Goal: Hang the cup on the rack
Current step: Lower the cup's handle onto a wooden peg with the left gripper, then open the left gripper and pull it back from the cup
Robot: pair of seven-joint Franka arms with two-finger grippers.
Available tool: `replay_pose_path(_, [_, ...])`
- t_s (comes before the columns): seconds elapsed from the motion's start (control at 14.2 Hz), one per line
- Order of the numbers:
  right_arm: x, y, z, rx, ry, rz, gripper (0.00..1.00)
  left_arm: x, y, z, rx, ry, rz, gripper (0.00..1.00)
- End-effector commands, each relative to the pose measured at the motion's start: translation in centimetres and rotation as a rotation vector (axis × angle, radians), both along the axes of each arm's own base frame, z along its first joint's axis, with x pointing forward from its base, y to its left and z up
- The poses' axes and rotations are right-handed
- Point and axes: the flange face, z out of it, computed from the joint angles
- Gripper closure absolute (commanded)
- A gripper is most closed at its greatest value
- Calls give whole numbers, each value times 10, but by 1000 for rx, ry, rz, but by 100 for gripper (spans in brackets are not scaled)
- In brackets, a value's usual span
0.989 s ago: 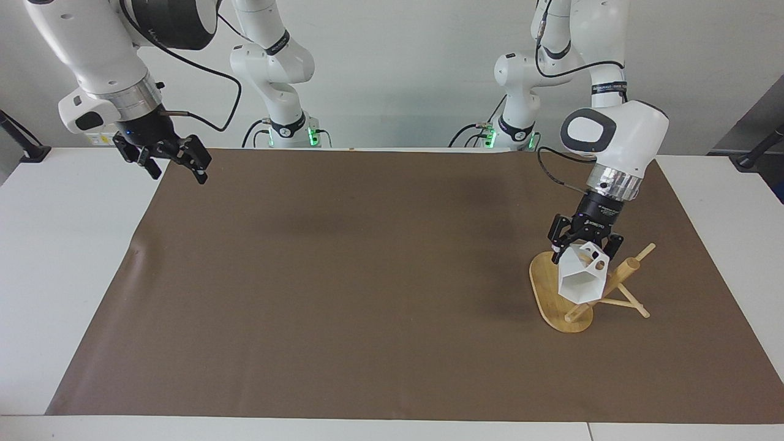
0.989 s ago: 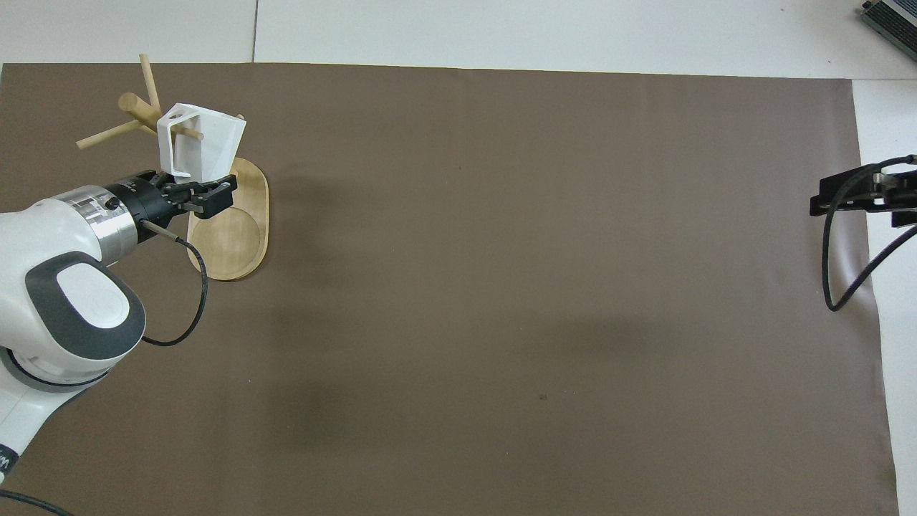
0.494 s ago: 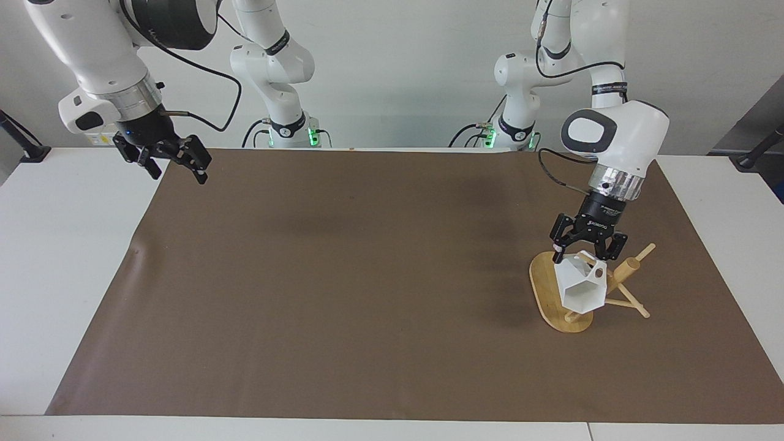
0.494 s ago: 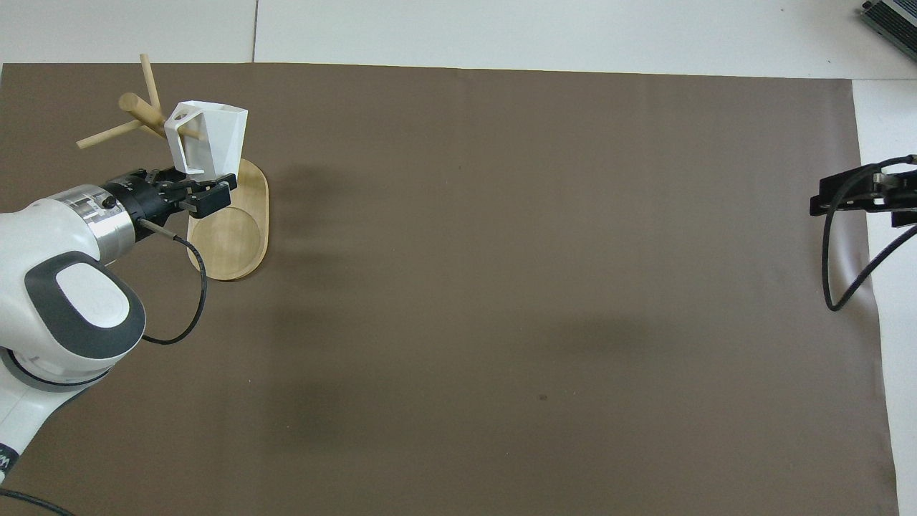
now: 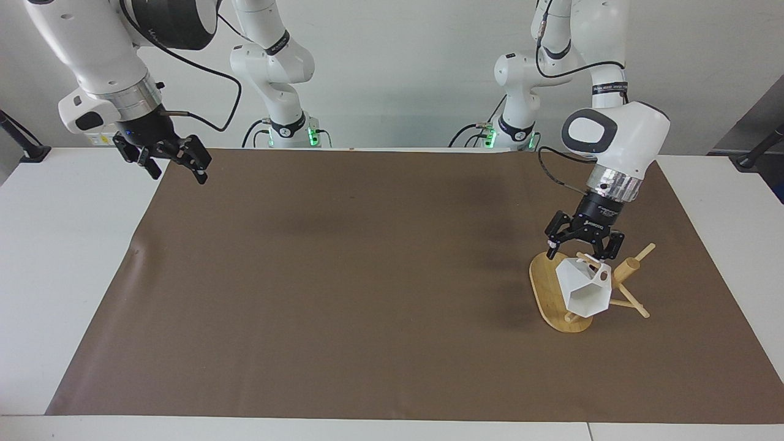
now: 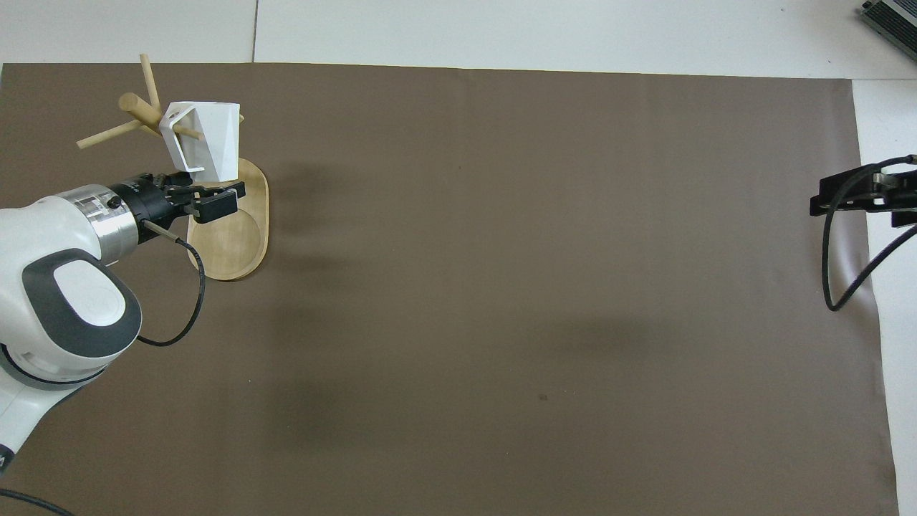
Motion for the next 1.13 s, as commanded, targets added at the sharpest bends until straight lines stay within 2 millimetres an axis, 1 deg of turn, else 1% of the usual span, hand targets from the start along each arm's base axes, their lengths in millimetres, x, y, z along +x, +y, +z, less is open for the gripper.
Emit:
replay_pose_path(0.0, [-3, -2, 0, 2, 12, 17, 0, 0, 9, 20, 35, 55, -83, 0])
replay_pose_path(0.07, [-3, -3, 0, 2, 12, 15, 0, -1, 10, 23, 65, 87, -133, 0])
replay_pose_path(0.28, [-3, -2, 0, 2, 12, 17, 0, -5, 0, 56, 235, 127, -300, 0])
replay_pose_path(0.49, [-3, -3, 0, 2, 12, 15, 0, -21, 0, 85, 358, 136, -379, 0])
replay_pose_path(0.56, [-3, -2, 0, 2, 12, 17, 0, -25, -3, 100, 424, 136, -424, 0])
replay_pose_path(0.71, [-3, -2, 0, 2, 12, 17, 0, -37, -11, 120, 511, 107, -558, 0])
replay_pose_path(0.78, [-3, -2, 0, 2, 12, 17, 0, -41, -13, 126, 542, 80, -634, 0])
replay_pose_path(0.92, [-3, -2, 0, 2, 12, 17, 0, -46, -16, 130, 617, 27, -833, 0])
replay_pose_path(1.06, [-3, -2, 0, 2, 12, 17, 0, -46, -10, 132, 684, -31, -1018, 0])
